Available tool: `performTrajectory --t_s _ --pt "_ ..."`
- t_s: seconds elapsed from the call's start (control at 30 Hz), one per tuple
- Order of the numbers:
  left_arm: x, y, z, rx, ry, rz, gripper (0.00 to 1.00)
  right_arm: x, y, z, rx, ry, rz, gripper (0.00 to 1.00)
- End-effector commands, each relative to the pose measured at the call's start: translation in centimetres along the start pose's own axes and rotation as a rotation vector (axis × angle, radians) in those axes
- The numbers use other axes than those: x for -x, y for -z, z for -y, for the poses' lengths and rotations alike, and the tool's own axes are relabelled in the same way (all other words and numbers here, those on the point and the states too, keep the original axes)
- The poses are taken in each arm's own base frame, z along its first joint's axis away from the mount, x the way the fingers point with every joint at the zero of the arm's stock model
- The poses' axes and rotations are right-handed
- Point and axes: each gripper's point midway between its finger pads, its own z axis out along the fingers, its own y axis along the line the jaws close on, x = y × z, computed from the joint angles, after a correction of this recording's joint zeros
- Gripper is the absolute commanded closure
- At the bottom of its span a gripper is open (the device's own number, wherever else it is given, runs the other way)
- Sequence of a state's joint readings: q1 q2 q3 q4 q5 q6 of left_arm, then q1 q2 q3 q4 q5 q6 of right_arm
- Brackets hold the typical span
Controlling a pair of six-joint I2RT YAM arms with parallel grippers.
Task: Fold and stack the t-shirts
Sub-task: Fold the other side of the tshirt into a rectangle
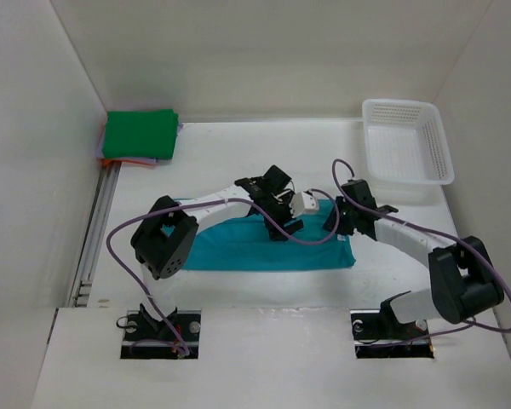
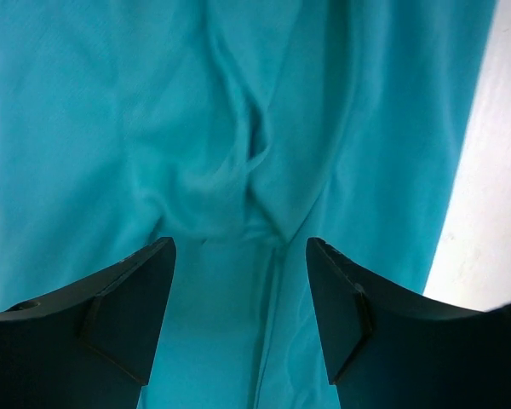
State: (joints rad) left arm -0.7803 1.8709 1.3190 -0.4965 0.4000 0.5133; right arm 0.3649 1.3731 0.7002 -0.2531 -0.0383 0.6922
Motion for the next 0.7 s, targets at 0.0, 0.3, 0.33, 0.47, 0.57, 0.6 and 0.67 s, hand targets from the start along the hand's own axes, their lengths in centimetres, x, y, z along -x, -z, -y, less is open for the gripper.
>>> performTrajectory --t_s 0.0,0.3,0.33,0.47,0.57,0.6,0.67 --pt "3.8 -0.1 -0.5 0.004 -0.085 0.103 0.38 1.4 -1.0 -1.2 0.048 0.011 0.030 0.77" --pt "1.1 -2.4 -1.4 0.042 -0.063 0.003 0.47 1.7 -2.1 -2.3 0.093 0.003 0.017 0.72" --pt "0.9 -2.4 -1.7 0.051 -0.059 -0.005 0.50 1.7 -2.1 -2.3 0.094 0.003 0.018 0.72" --pt "0.7 -2.8 -2.3 0.067 -0.058 -0.018 0.64 1.8 -2.3 -2.4 0.095 0.003 0.015 0.76" --pt "1.3 -2.7 -2.7 0.076 -0.049 -0.006 0.74 1.4 -2.7 -2.2 0.088 -0.001 -0.002 0.90" --pt "1.5 -2.6 -2.9 0.079 -0.049 -0.001 0.77 1.4 -2.7 -2.1 0.086 -0.002 -0.005 0.93" --pt "1.6 -2.3 -3.2 0.086 -0.043 0.001 0.80 1.3 -2.3 -1.8 0.085 -0.005 0.001 0.97"
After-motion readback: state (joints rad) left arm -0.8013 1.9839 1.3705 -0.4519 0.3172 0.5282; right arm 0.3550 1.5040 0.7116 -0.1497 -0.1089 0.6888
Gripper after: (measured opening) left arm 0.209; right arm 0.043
